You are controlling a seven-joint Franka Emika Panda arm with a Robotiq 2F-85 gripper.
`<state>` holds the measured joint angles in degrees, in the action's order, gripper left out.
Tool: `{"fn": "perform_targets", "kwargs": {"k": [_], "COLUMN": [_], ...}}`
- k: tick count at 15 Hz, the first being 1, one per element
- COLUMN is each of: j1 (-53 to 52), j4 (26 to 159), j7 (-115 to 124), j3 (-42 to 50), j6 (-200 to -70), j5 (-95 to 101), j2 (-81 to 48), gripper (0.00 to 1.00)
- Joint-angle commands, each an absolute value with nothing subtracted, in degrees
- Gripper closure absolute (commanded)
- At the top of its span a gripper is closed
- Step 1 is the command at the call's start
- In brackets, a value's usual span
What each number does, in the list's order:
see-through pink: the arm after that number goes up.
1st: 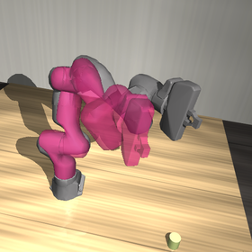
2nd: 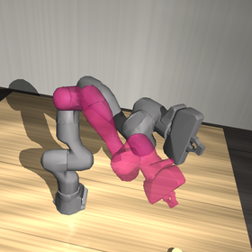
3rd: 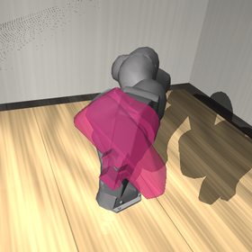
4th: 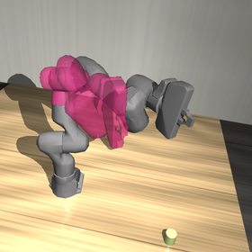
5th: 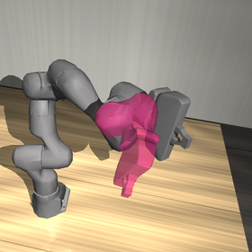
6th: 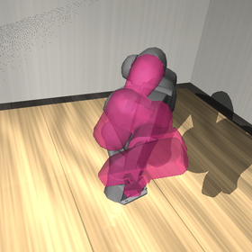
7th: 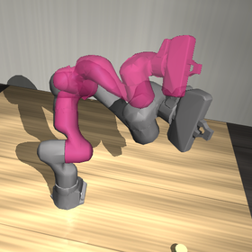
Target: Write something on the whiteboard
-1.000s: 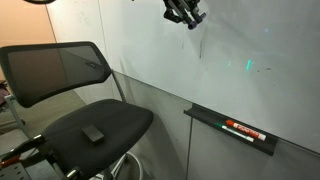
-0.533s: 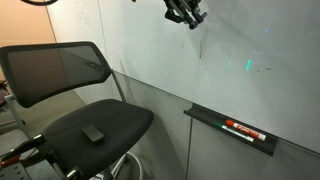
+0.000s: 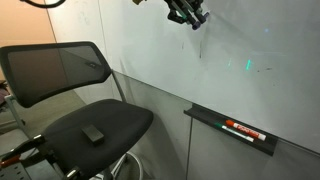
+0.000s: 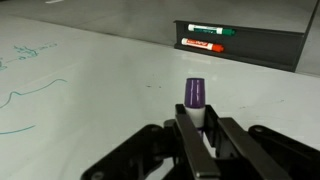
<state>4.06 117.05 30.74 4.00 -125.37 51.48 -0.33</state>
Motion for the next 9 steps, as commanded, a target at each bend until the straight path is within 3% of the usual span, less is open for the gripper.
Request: {"fn": "perform_targets", "kwargs": {"k": [1, 9], "j1": [3.8, 3.7], "j4": [113.0, 112.8], "j7": [32.6, 34.0], "j3": [4.0, 4.3], "j6": [-126.3, -124.5], "j5": [53.4, 54.7], "j2": [-3.7, -1.9], "gripper": [0.91, 0.91]}}
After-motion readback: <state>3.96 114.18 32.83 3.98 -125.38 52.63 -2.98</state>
